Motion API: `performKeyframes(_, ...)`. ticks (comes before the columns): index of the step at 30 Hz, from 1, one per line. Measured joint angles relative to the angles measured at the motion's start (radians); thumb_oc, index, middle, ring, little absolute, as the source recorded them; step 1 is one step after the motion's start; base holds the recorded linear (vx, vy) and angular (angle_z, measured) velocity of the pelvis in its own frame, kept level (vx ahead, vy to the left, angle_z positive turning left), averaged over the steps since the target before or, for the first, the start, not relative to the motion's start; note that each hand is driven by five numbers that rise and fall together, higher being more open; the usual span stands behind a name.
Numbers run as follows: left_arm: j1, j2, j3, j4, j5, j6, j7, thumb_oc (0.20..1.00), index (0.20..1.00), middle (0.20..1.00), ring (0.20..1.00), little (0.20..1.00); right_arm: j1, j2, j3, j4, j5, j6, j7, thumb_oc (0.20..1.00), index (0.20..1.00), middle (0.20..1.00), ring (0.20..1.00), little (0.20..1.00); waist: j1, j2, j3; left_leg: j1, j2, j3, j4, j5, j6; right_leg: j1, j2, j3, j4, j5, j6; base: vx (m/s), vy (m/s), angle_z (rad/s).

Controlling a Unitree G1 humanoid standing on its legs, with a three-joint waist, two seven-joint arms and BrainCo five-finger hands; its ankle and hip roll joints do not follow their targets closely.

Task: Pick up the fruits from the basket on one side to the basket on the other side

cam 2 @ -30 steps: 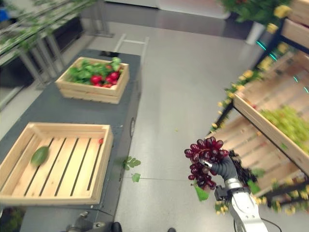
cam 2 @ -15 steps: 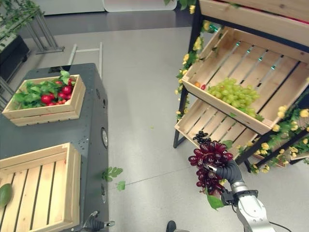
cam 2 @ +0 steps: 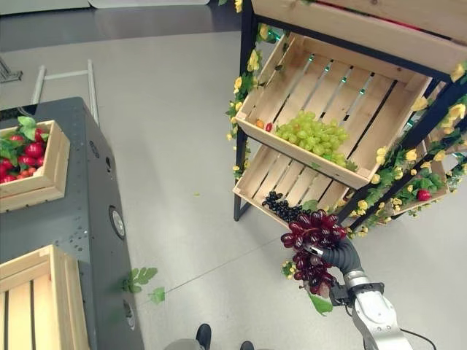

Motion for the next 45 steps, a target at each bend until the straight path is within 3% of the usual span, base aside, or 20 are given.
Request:
performKeyframes(4,-0.028,0.034,-0.074,-0.083,0.003,-0.004,-0.034,1.0,1.0,1.0,1.0,1.0,-0.034,0.013,0.007,0.0,-0.002,0.0,0.003,0.2,0.2,0.2,0.2,0.2,-0.021,-0.008,-0.007,0.037,-0.003,0.041,-0.033,-0.018,0.013,-0.009,-0.001,0.029,0.017,-0.006,0.013,0.06,0.111,-0.43)
performKeyframes(6,-0.047,0.061,-0.113,-0.127,0.005,-0.007,-0.05,1.0,1.0,1.0,1.0,1.0,-0.038,0.016,0.013,0.008,-0.003,0.005,0.004,0.2,0.2,0.2,0.2,0.2,-0.025,-0.007,-0.005,0.039,0.009,0.04,-0.036,-0.016,0.015,-0.061,0.008,0.013,0.12,-0.017,0.048,-0.06,0.117,-0.23)
performKeyframes(8,-0.094,0.078,-0.124,-0.132,0.005,-0.011,-0.058,1.0,1.0,1.0,1.0,1.0,-0.037,0.019,0.023,0.013,-0.006,0.008,0.004,0.2,0.2,0.2,0.2,0.2,-0.03,-0.01,0.013,0.054,0.03,0.043,-0.045,-0.014,0.016,-0.133,0.02,0.0,0.283,-0.015,0.106,-0.06,0.072,-0.1)
performKeyframes(9,-0.115,0.079,-0.129,-0.126,0.006,-0.016,-0.062,1.0,1.0,1.0,1.0,1.0,-0.037,0.022,0.027,0.017,-0.013,0.008,0.004,0.2,0.2,0.2,0.2,0.2,-0.056,-0.007,0.022,0.073,0.04,0.039,-0.051,-0.014,0.022,-0.164,0.003,-0.042,0.338,-0.027,0.131,0.05,0.01,0.04)
performKeyframes(10,-0.118,0.081,-0.128,-0.123,0.008,-0.017,-0.063,1.0,1.0,1.0,1.0,1.0,-0.036,0.023,0.028,0.018,-0.016,0.008,0.004,0.2,0.2,0.2,0.2,0.2,-0.06,-0.005,0.023,0.074,0.041,0.043,-0.053,-0.014,0.022,-0.173,-0.012,-0.052,0.329,-0.032,0.135,0.1,-0.008,-0.06)
performKeyframes(11,-0.122,0.075,-0.126,-0.099,0.018,-0.017,-0.064,1.0,1.0,1.0,1.0,1.0,-0.046,0.028,0.032,0.014,-0.021,0.008,0.004,0.2,0.2,0.2,0.2,0.2,-0.071,-0.006,0.02,0.086,0.04,0.05,-0.081,-0.018,0.035,-0.174,-0.065,-0.1,0.24,-0.033,0.136,0.13,-0.047,-0.29)
performKeyframes(12,-0.12,0.073,-0.126,-0.091,0.022,-0.016,-0.065,1.0,1.0,1.0,1.0,1.0,-0.05,0.03,0.033,0.011,-0.021,0.008,0.004,0.2,0.2,0.2,0.2,0.2,-0.071,-0.009,0.018,0.088,0.041,0.062,-0.09,-0.014,0.035,-0.17,-0.087,-0.108,0.175,-0.029,0.14,0.16,-0.029,-0.49)
performKeyframes(13,-0.116,0.069,-0.126,-0.088,0.023,-0.017,-0.065,1.0,1.0,1.0,1.0,1.0,-0.054,0.032,0.036,0.003,-0.021,0.007,0.004,0.2,0.2,0.2,0.2,0.2,-0.072,-0.015,0.017,0.09,0.033,0.062,-0.11,-0.005,0.029,-0.194,-0.113,-0.086,0.081,-0.02,0.152,0.13,-0.001,-0.39)
performKeyframes(16,-0.098,0.071,-0.128,-0.077,0.025,-0.013,-0.07,1.0,1.0,1.0,1.0,1.0,-0.049,0.04,0.038,0.002,-0.021,0.007,0.002,0.2,0.2,0.2,0.2,0.2,-0.089,-0.026,0.014,0.092,0.024,0.034,-0.136,0.02,0.013,-0.183,-0.113,-0.009,-0.03,0.032,0.183,0.07,-0.007,0.17)
performKeyframes(17,-0.084,0.068,-0.129,-0.079,0.026,-0.013,-0.074,1.0,1.0,1.0,1.0,1.0,-0.029,0.044,0.037,0.01,-0.021,0.007,0.001,0.2,0.2,0.2,0.2,0.2,-0.105,-0.037,0.013,0.107,0.007,0.008,-0.145,0.021,0.004,-0.151,-0.123,-0.006,-0.06,0.132,0.157,0.14,-0.036,0.61)
performKeyframes(19,-0.055,0.05,-0.125,-0.086,0.026,-0.014,-0.077,1.0,1.0,1.0,1.0,1.0,-0.015,0.037,0.036,0.014,-0.021,0.014,0.003,0.2,0.2,0.2,0.2,0.2,-0.101,-0.017,0.007,0.142,0.023,0.01,-0.173,0.018,-0.022,-0.117,-0.106,-0.007,-0.084,0.187,0.101,0.14,-0.04,0.27)
performKeyframes(21,-0.009,0.035,-0.12,-0.091,0.026,-0.014,-0.083,1.0,1.0,1.0,1.0,1.0,-0.01,0.031,0.018,0.011,-0.021,0.014,0.004,0.2,0.2,0.2,0.2,0.2,-0.098,0.016,-0.012,0.143,0.054,0.009,-0.181,0.007,-0.04,-0.087,-0.076,-0.02,-0.14,0.202,0.09,0.1,-0.038,-0.03)
performKeyframes(28,0.025,0.007,-0.076,-0.047,0.023,-0.005,-0.085,1.0,1.0,1.0,1.0,1.0,-0.014,-0.028,-0.041,-0.001,-0.02,0.014,0.0,0.2,0.2,0.2,0.2,0.2,-0.1,0.05,-0.04,0.181,0.101,0.008,-0.207,0.001,-0.075,-0.032,-0.028,-0.042,-0.194,0.211,0.043,0.08,-0.05,0.03)
performKeyframes(45,0.025,0.015,-0.086,-0.043,0.023,0.019,-0.1,1.0,1.0,1.0,1.0,1.0,-0.13,-0.11,-0.082,-0.016,0.003,0.019,-0.026,0.2,0.2,0.2,0.2,0.2,-0.096,0.028,-0.087,0.189,0.094,-0.02,-0.22,0.005,-0.083,-0.014,-0.035,-0.069,-0.195,0.194,0.05,0.05,-0.019,0.06)
